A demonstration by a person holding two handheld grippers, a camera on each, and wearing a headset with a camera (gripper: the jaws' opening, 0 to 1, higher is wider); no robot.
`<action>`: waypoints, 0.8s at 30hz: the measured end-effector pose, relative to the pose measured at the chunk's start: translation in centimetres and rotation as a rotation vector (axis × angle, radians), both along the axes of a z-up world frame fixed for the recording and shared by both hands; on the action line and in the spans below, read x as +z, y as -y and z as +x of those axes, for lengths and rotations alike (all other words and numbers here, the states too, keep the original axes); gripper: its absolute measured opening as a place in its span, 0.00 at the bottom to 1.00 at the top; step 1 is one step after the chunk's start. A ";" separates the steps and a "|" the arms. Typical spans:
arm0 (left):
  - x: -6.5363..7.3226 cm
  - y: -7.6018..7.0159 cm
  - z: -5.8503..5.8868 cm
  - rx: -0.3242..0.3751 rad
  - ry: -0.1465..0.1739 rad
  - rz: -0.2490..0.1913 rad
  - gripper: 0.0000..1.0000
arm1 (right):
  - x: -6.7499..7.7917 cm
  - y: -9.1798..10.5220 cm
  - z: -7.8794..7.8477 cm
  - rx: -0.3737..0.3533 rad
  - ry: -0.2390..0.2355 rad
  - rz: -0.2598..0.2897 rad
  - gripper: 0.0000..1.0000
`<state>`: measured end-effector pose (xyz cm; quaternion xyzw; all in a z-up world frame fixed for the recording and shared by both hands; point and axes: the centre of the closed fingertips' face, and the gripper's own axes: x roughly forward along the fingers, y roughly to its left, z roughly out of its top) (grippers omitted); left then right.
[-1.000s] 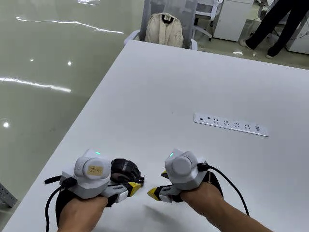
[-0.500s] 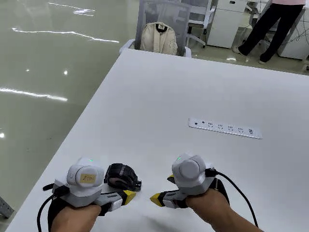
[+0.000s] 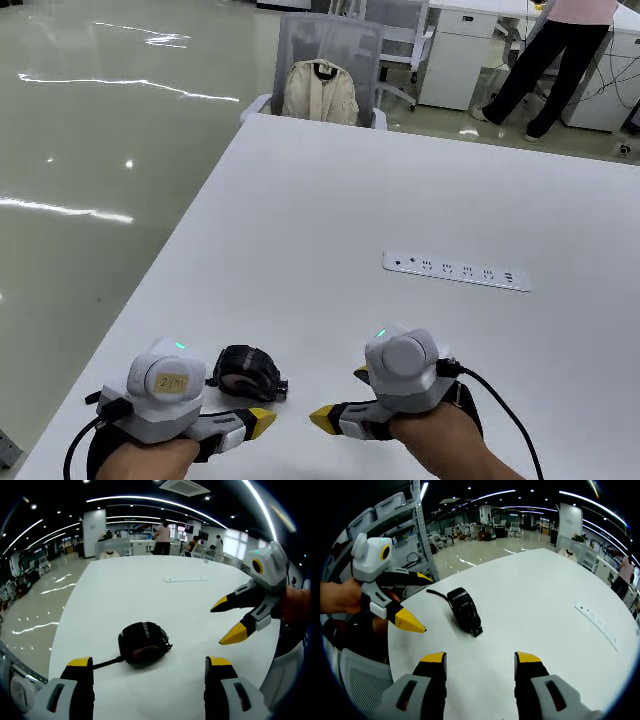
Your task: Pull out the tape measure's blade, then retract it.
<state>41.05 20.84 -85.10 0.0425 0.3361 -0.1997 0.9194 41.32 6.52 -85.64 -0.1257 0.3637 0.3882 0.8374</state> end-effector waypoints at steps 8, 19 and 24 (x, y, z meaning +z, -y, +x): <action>0.5 -0.2 -0.8 -0.010 0.003 -0.002 0.90 | 1.0 0.6 -1.0 -0.046 -0.001 0.027 0.60; 1.4 -0.3 -2.0 -0.027 0.016 -0.004 0.93 | 2.8 1.9 -2.4 -0.103 0.011 0.062 0.65; 1.8 -0.1 -2.4 -0.034 0.020 -0.008 0.93 | 3.3 2.6 -3.0 -0.129 0.012 0.073 0.66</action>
